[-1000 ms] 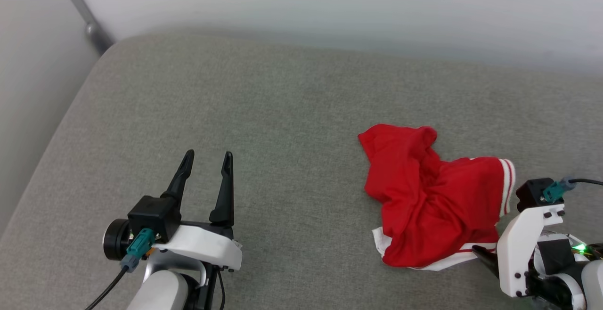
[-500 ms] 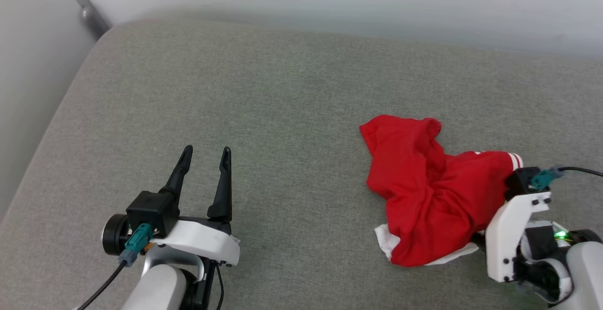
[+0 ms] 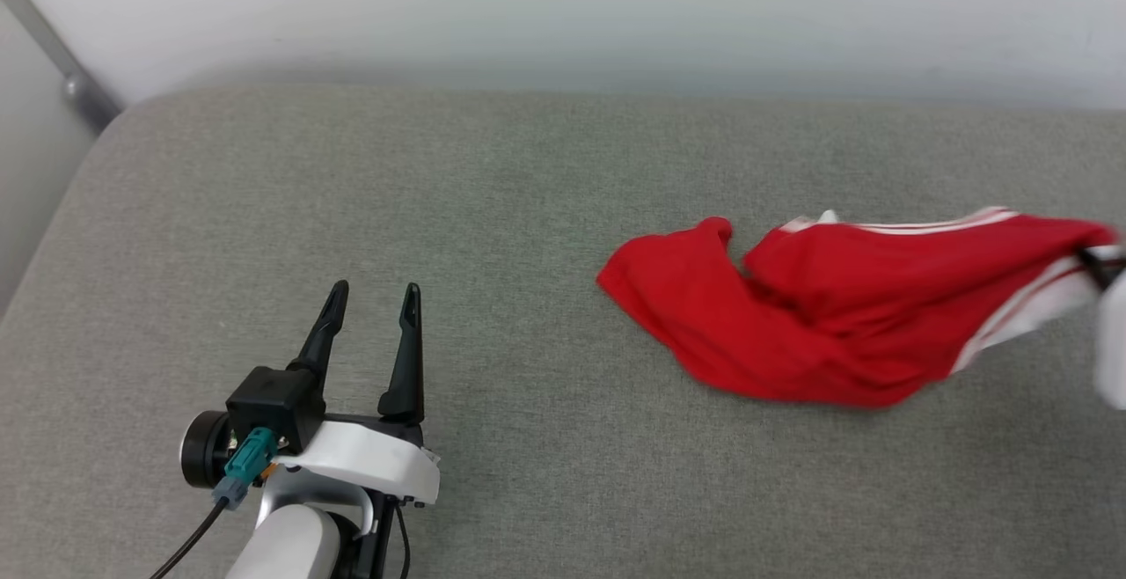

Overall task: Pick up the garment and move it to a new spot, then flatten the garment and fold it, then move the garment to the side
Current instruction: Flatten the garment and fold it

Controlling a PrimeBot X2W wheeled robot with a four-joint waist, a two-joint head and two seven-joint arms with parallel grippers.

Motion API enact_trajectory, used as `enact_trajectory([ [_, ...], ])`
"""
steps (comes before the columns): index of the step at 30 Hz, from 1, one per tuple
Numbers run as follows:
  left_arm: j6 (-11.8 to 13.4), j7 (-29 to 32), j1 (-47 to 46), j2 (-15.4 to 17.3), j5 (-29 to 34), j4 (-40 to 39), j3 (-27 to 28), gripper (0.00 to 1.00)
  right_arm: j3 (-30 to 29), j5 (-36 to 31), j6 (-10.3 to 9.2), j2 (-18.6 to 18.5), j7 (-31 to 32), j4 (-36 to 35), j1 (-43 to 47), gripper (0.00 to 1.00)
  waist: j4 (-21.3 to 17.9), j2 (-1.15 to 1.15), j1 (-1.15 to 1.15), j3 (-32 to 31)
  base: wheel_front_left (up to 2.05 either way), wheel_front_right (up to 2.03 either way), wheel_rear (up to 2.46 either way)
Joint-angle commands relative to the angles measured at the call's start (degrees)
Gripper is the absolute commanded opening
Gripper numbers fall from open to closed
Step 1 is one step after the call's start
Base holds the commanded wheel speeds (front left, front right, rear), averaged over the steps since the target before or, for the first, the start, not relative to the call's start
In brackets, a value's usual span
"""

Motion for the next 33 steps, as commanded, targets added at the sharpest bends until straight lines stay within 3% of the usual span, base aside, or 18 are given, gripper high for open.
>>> enact_trajectory([
  [1,0.36,0.08,-0.05,0.36,0.21,-0.45,-0.21,1.00,-3.82,-1.82,-0.06,-0.64,1.01,-1.12,0.49,0.00,-0.75,0.00,-0.01,0.85,0.00,0.00,0.00],
  [7,0.36,0.52,-1.05,0.73,0.40,-1.22,-0.39,1.00,-17.83,-4.11,-0.06,3.37,-0.45,4.42,5.51,0.00,-1.55,0.00,-0.01,3.16,0.00,0.00,0.00],
  [12,0.18,0.84,-1.19,1.00,0.25,-0.95,-0.56,1.00,-22.58,-4.84,-0.05,6.50,-5.94,14.17,8.86,0.00,-1.81,0.00,-0.01,3.90,0.00,0.00,0.00],
  [13,0.23,0.90,-1.16,1.09,0.23,-0.94,-0.55,1.00,-22.94,-4.77,-0.05,7.16,-7.87,16.41,9.17,0.32,-1.95,0.00,-0.01,3.95,0.00,0.00,0.00],
  [14,0.36,0.94,-1.08,1.15,0.19,-0.97,-0.52,1.00,-23.11,-4.64,-0.05,7.89,-9.47,18.36,9.50,0.73,-2.12,0.00,-0.01,3.92,0.00,0.00,0.00],
  [15,0.51,1.02,-0.92,1.23,0.16,-1.01,-0.47,1.00,-23.10,-4.17,-0.05,8.53,-11.21,20.10,9.57,1.00,-2.30,0.00,-0.01,3.77,0.00,0.00,0.00],
  [22,1.28,1.90,0.51,2.53,-0.21,-1.45,0.00,1.00,-22.32,-3.48,-0.05,8.94,-26.36,21.22,7.69,1.00,-4.09,0.00,-0.01,1.80,0.00,0.00,0.00],
  [33,2.33,3.70,4.10,4.41,-0.83,-2.14,0.30,1.00,-12.62,-8.33,-0.05,11.47,-42.59,9.55,11.56,1.00,-5.65,0.00,-0.01,-3.61,0.00,0.00,0.00],
])
